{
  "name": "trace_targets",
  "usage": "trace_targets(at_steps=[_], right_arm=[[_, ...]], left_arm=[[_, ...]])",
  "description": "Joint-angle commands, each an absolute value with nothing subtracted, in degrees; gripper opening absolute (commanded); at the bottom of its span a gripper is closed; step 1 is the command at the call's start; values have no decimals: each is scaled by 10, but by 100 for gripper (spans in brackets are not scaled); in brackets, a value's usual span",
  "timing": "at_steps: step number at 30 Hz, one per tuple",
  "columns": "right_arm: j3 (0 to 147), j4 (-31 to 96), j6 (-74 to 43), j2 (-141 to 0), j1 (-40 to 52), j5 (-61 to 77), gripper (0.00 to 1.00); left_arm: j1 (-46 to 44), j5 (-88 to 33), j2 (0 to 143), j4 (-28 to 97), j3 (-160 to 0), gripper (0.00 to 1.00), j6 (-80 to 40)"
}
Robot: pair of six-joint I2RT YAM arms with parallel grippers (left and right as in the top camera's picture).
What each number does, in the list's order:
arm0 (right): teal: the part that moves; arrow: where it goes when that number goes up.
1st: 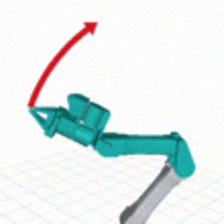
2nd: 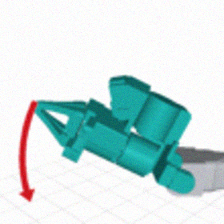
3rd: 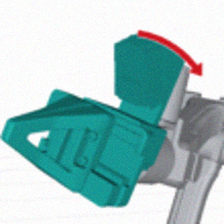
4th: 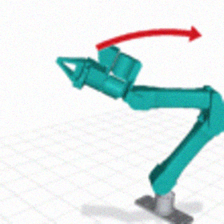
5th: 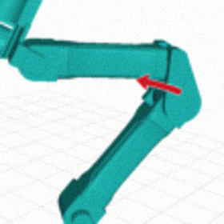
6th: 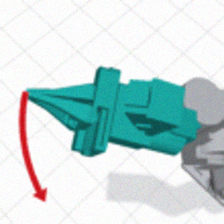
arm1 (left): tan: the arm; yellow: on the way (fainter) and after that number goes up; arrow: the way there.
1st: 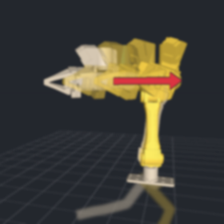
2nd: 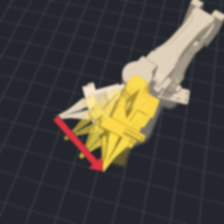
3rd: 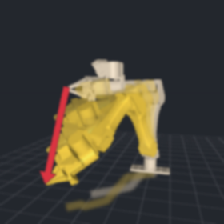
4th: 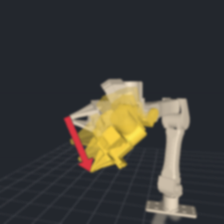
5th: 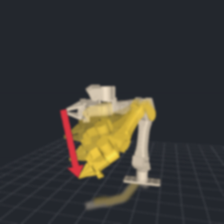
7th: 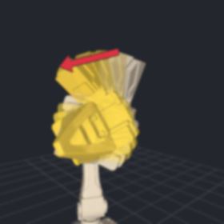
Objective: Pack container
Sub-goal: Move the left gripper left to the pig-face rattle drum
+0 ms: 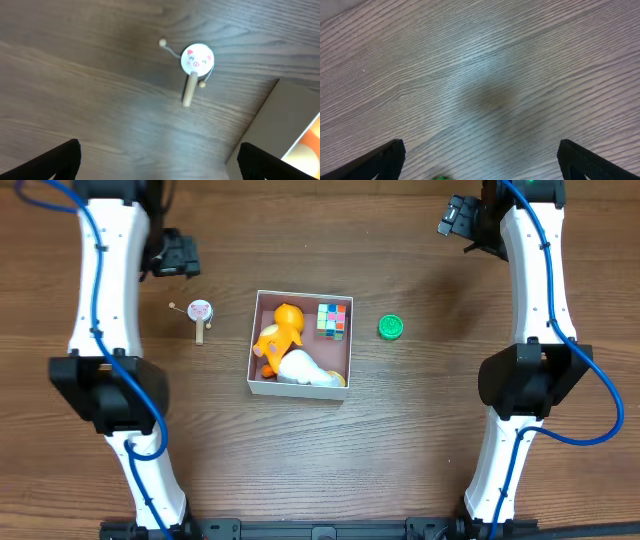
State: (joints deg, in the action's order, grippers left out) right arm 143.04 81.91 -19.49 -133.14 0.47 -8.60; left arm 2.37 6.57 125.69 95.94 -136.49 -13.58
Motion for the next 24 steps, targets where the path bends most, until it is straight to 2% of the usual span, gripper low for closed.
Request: trace_targets(at_steps=[1, 6, 9, 11, 18, 24], right_arm=[[1448, 817, -197, -1325, 4, -94, 100], [1448, 817, -197, -1325, 4, -94, 100], [1448, 817, -197, -1325, 4, -94, 100], [1448, 817, -197, -1325, 4, -94, 100], [1448, 817, -197, -1325, 4, -94, 100], [1448, 817, -197, -1325, 3, -94, 100]], left_arm=[[43, 20, 1253, 954, -1323, 100, -146], [23, 18, 1253, 877, -1154, 100, -156], [24, 18, 1253, 861, -1102, 100, -170], [23, 18, 1253, 808, -1058, 100, -166], [22, 14, 1253, 643, -968, 100, -120], [22, 14, 1253, 594, -954, 100, -89]])
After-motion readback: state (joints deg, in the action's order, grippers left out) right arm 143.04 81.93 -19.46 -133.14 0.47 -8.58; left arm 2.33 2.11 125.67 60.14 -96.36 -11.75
